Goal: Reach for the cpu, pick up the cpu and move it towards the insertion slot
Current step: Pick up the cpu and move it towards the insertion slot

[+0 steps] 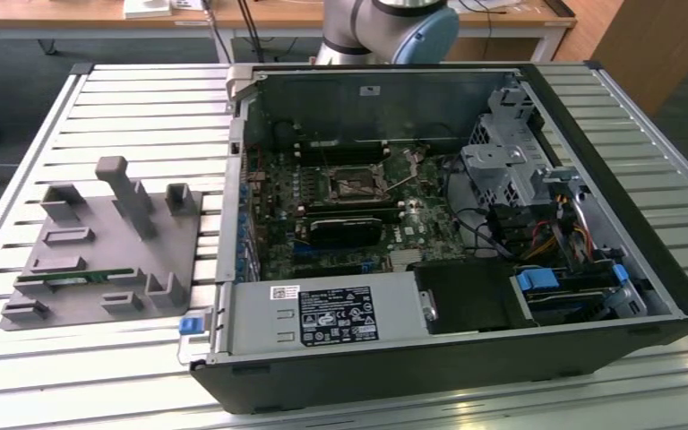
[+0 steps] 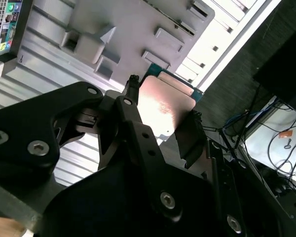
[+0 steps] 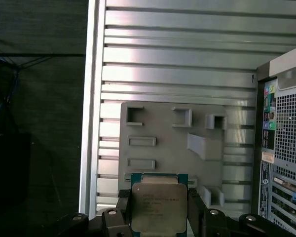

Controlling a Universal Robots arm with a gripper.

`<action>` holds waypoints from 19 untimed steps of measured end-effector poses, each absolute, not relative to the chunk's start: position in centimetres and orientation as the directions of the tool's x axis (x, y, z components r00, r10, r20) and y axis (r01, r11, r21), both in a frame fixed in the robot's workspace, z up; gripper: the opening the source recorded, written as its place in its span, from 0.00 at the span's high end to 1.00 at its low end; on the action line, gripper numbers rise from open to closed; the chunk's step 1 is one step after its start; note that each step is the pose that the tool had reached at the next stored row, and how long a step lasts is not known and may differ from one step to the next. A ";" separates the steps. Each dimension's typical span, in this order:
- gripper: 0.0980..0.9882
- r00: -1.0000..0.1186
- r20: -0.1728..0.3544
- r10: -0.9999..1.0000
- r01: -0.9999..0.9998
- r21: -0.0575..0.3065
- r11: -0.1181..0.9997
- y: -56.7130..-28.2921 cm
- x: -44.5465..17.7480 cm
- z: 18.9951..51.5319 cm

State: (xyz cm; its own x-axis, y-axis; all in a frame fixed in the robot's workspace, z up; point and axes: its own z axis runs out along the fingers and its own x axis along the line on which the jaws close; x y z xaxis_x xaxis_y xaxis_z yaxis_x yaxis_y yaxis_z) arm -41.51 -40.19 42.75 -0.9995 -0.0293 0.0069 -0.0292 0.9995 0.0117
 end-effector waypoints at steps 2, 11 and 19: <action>0.50 -1.000 0.007 -0.029 -0.029 0.012 1.000 -40.2 -41.0 42.8; 0.50 -1.000 0.007 -0.029 -0.029 0.011 1.000 -40.2 -38.9 42.8; 0.50 -1.000 0.007 -0.029 -0.029 0.010 1.000 -40.1 -37.2 42.8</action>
